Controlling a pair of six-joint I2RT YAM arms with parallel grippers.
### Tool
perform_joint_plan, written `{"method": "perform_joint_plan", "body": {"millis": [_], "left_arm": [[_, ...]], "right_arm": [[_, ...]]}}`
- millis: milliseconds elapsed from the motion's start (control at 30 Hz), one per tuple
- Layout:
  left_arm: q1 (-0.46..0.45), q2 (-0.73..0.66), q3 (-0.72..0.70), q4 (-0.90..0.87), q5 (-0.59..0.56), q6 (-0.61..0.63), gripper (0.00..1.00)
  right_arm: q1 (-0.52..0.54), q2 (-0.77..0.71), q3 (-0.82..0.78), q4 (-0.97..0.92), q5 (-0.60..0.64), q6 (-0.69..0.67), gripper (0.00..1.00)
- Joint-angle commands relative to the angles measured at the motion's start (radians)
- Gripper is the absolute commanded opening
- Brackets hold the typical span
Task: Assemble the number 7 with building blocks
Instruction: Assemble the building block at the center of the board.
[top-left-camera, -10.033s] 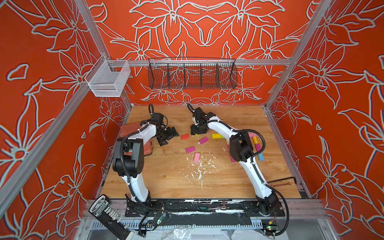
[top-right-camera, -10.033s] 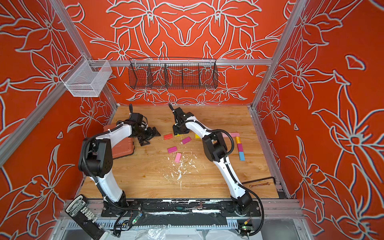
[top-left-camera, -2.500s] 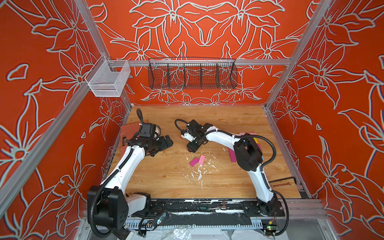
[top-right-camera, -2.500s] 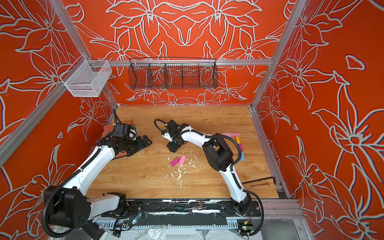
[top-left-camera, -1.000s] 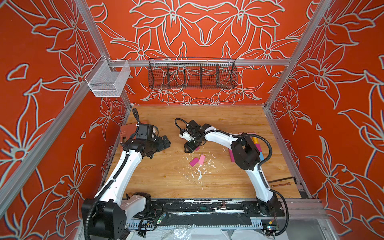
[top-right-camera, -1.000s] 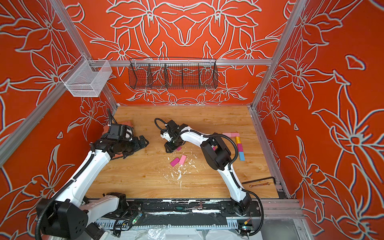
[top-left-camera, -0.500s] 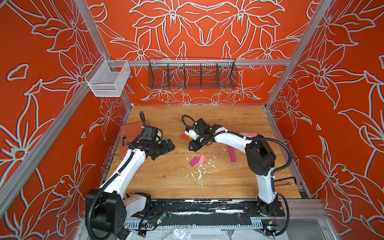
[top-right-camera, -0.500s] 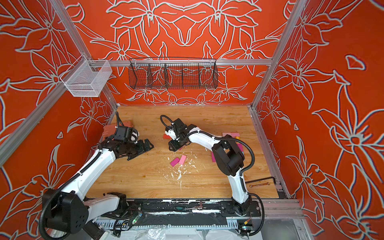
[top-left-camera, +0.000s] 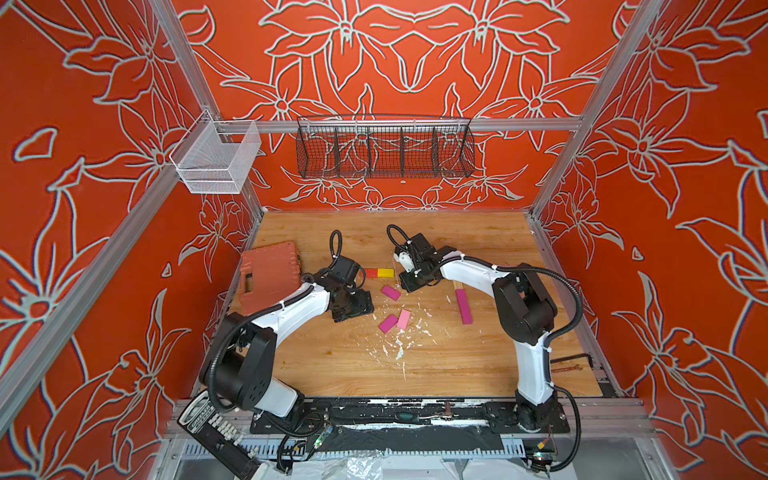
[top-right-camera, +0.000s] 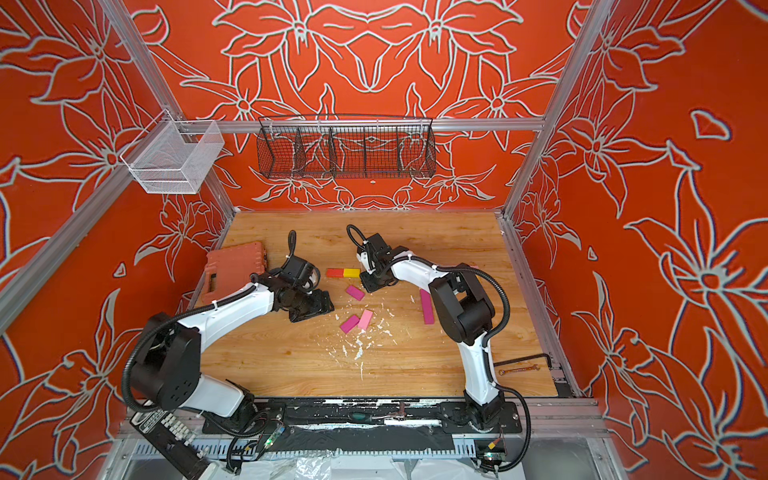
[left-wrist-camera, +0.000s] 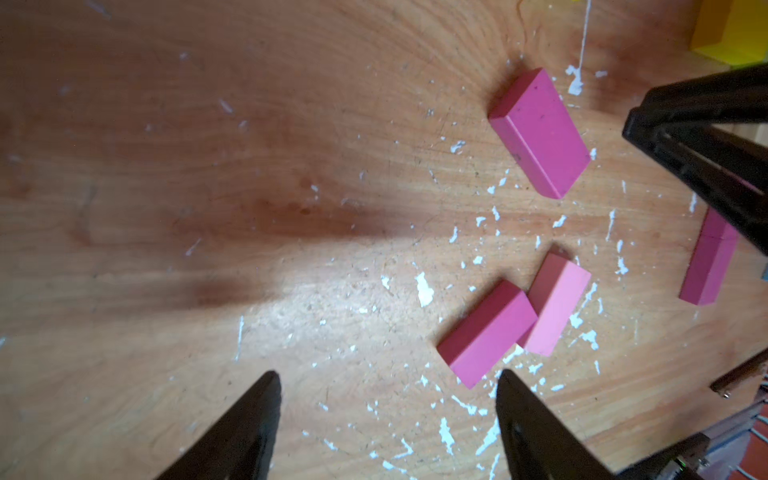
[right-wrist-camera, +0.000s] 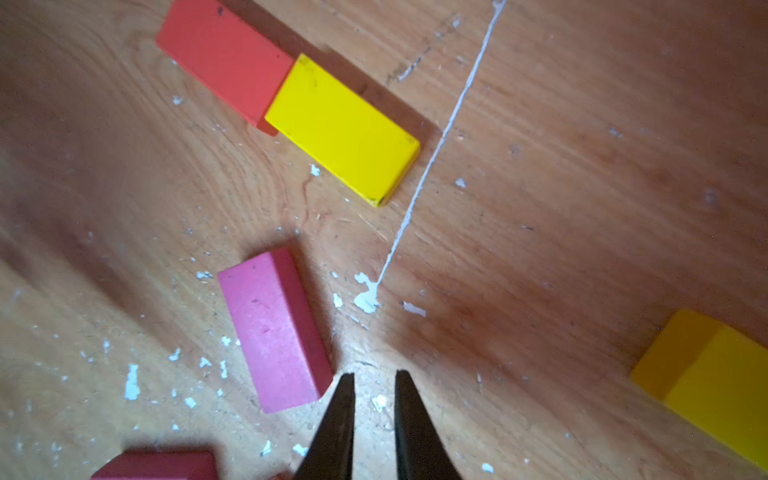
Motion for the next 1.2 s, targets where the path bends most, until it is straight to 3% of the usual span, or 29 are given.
{"method": "perform_joint_plan", "body": {"millis": [0,300,767,900,1167], "left_arm": [[-0.009,0.063,0.045,0.037,-0.061,-0.014,0.73],[-0.009,0.212,0.156,0.027,-0.076,0.012,0.67],[-0.025,0.322,0.236,0.013,-0.046,0.093,0.7],[-0.038,0.34,0.246,0.01,0.001,0.168,0.72],[-0.074,0.391,0.305,-0.054,-0.061,0.222,0.72]], "right_arm": [[0.003,0.042,0.03,0.003,0.018,-0.033,0.2],[0.016,0.028,-0.036,0.056,-0.082,-0.036,0.18],[0.046,-0.002,-0.096,0.102,-0.145,-0.03,0.18],[0.049,0.0,-0.093,0.101,-0.151,-0.031,0.18],[0.031,-0.005,-0.091,0.091,-0.105,0.02,0.18]]}}
